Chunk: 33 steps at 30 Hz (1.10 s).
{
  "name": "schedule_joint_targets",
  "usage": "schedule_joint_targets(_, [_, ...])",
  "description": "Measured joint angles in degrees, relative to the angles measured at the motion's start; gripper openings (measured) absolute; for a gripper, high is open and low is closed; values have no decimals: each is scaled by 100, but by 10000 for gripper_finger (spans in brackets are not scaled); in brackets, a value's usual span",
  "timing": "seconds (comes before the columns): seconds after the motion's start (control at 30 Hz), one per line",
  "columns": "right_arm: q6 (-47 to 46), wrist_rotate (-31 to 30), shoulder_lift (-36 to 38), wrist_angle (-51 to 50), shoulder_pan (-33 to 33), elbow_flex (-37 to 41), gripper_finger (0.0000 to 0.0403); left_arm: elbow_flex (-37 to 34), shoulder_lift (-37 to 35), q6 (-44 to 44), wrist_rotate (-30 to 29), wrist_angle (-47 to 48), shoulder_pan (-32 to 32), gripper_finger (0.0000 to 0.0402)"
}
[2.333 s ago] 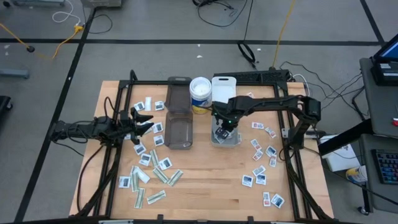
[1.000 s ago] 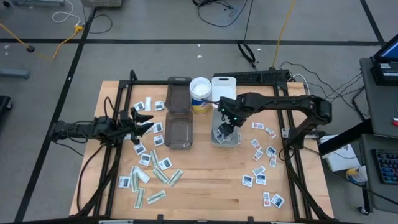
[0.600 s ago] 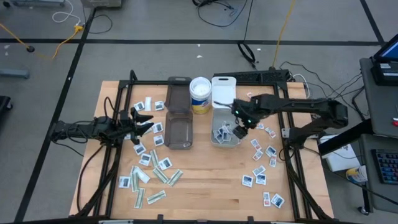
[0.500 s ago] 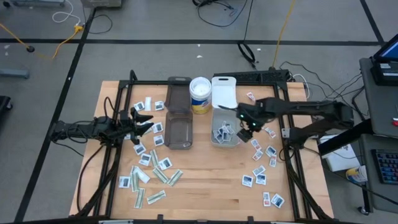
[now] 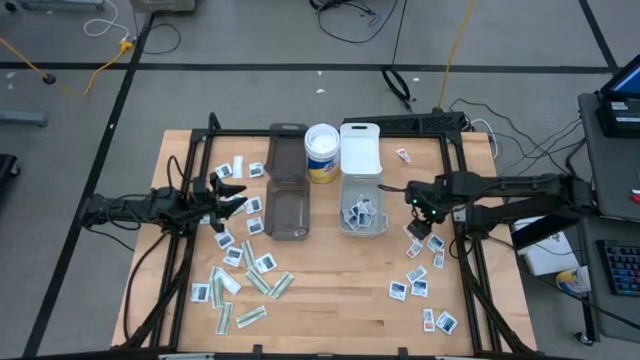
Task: Pick & Place First Aid Supplies
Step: Put the alcohol pad into the gray bin
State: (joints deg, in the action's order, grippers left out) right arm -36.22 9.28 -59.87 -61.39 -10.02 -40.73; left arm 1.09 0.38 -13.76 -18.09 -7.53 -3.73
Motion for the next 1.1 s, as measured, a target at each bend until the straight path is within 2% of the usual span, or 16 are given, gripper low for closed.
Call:
schedule_joint_targets(0.13, [70,43,173,-95,0,292,256,2,-1,0,0,0,0,196])
schedule_joint_targets(0.23, [66,306,244,-142,0,468,256,1,-2,-1,0,0,0,196])
schedule_joint_targets(0.43, [-35,449,242,-45,0,522,256,0,-2,-1,0,0,0,196])
schedule_joint_targets(1.1, [257,455,-1143,121,0,668,256,2,-1,0,0,2,0,196])
